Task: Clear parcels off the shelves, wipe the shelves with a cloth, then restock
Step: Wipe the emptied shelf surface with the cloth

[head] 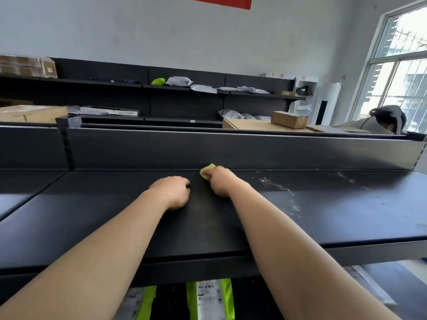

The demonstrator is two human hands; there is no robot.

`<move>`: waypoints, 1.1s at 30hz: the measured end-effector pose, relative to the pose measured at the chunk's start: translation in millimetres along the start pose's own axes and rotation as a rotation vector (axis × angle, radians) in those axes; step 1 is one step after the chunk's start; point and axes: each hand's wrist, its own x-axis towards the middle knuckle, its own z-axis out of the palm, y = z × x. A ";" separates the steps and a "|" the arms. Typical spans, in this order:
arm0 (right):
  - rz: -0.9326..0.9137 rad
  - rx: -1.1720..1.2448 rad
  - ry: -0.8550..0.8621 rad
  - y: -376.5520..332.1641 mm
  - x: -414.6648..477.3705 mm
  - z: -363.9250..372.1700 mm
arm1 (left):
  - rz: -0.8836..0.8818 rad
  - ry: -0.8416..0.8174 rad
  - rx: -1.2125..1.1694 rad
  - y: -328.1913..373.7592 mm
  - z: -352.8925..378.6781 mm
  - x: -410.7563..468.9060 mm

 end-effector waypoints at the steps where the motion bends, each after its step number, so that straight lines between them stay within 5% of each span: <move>1: 0.025 -0.014 0.009 13.9 1.7 -1.3 | -0.008 -0.003 -0.008 2.6 0.3 2.1; 8: 0.284 0.041 0.130 109.9 -14.8 -8.5 | -0.073 0.005 -0.025 7.7 -0.8 5.8; 11: 0.194 0.130 0.232 90.1 -12.1 -2.7 | -0.088 0.004 -0.033 8.6 0.2 3.1; 19: -0.156 0.064 -0.022 -23.4 34.3 0.0 | -0.066 -0.039 0.023 2.7 -10.8 7.2; 33: 0.047 0.035 -0.066 75.1 24.9 -20.0 | -0.075 -0.080 0.074 43.0 -5.0 24.2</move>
